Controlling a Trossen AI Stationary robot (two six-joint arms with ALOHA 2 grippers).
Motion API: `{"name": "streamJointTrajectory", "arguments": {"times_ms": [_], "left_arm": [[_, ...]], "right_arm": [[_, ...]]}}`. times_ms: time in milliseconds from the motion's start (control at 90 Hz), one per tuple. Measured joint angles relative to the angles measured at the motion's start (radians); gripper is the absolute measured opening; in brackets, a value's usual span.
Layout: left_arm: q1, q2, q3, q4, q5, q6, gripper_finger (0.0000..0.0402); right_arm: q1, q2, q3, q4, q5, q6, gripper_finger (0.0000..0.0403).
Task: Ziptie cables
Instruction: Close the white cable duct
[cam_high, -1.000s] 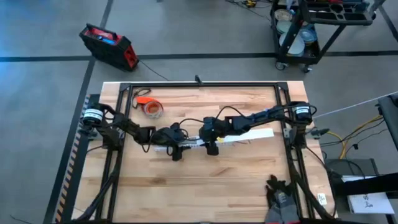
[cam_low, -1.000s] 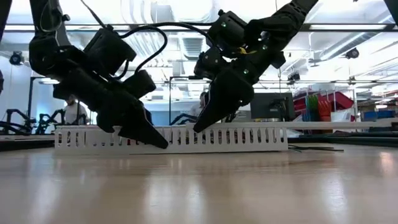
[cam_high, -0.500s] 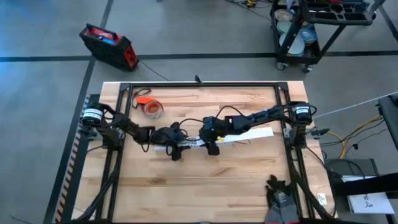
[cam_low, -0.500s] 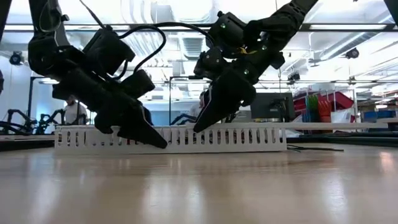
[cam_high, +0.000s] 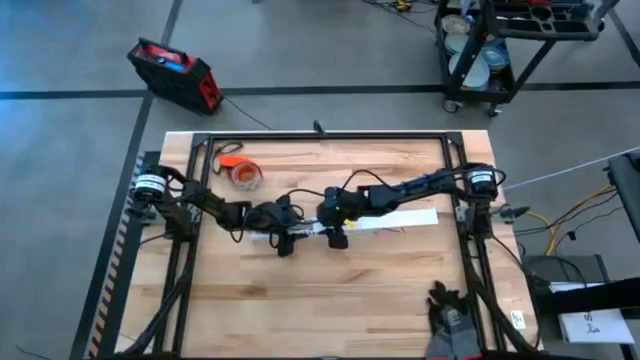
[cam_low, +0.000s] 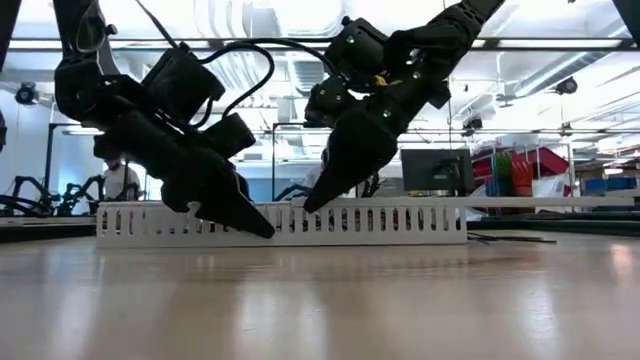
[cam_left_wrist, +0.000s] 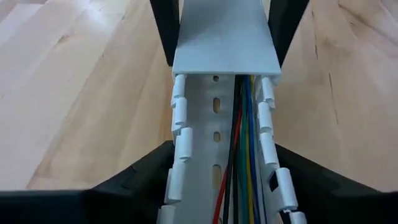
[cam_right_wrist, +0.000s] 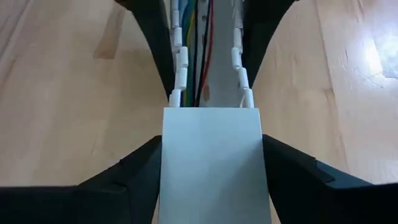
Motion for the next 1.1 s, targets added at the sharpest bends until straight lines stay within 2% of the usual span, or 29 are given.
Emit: {"name": "streamJointTrajectory", "arguments": {"times_ms": [133, 367, 633, 789, 967, 1100], "left_arm": [[0.000, 0.002, 0.002, -0.003, -0.002, -0.005, 0.0217], [0.000, 0.002, -0.007, 0.002, -0.002, -0.005, 0.0217], [0.000, -0.002, -0.009, -0.012, 0.004, -0.001, 0.0218], [0.000, -0.018, -0.019, -0.024, 0.012, 0.003, 0.0221], [0.000, -0.021, -0.021, -0.039, 0.014, -0.016, 0.0222], [0.000, -0.021, -0.024, -0.036, 0.015, -0.039, 0.0219]], "right_arm": [[0.000, 0.023, 0.027, -0.017, 0.000, 0.014, 0.0237], [-0.010, 0.022, 0.035, -0.038, 0.026, 0.052, 0.0224], [-0.011, 0.022, 0.038, -0.083, 0.042, 0.074, 0.0234], [-0.011, 0.018, 0.036, -0.089, 0.044, 0.033, 0.0229], [-0.005, 0.000, 0.024, -0.137, 0.060, -0.041, 0.0272], [-0.008, -0.027, 0.007, -0.107, 0.082, -0.053, 0.0304]]}}
